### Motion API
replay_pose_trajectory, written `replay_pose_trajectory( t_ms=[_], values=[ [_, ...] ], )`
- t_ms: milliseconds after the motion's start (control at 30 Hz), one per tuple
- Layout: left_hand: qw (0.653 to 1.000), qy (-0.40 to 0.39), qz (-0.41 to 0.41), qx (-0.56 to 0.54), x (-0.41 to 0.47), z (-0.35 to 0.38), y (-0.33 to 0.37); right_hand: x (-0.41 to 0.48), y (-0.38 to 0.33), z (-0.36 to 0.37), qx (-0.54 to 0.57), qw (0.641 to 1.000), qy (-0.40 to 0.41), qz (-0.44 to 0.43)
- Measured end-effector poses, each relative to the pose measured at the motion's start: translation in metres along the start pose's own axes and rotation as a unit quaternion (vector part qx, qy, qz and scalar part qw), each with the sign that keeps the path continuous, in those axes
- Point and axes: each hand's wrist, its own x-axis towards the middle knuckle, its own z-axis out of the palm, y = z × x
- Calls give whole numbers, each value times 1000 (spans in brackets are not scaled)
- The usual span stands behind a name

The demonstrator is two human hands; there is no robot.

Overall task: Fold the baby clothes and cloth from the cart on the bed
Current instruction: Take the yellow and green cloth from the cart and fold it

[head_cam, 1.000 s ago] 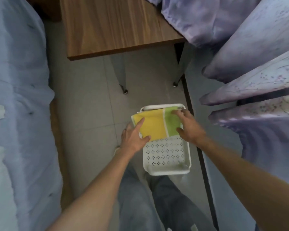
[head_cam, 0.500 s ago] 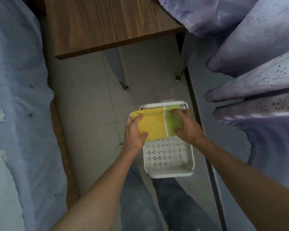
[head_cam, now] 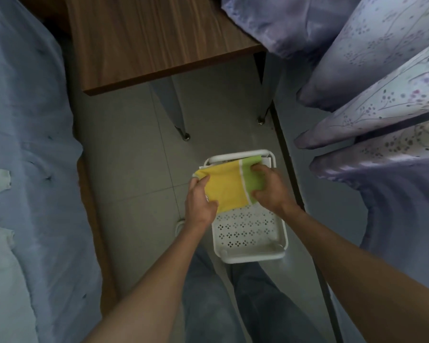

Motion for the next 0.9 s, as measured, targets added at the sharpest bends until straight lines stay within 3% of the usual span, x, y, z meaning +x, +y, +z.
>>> replay_pose_trajectory(
  t_ms=[133, 567, 900],
  values=[
    [1000, 0, 13, 9, -8, -8, 2, -9, 3, -1, 42, 999, 5, -7],
    [999, 35, 38, 10, -74, -67, 25, -86, -59, -21, 0, 999, 21, -39],
    [987, 131, 94, 2, -147, -190, 49, -166, -190, -43, -35, 991, 46, -122]
  ],
)
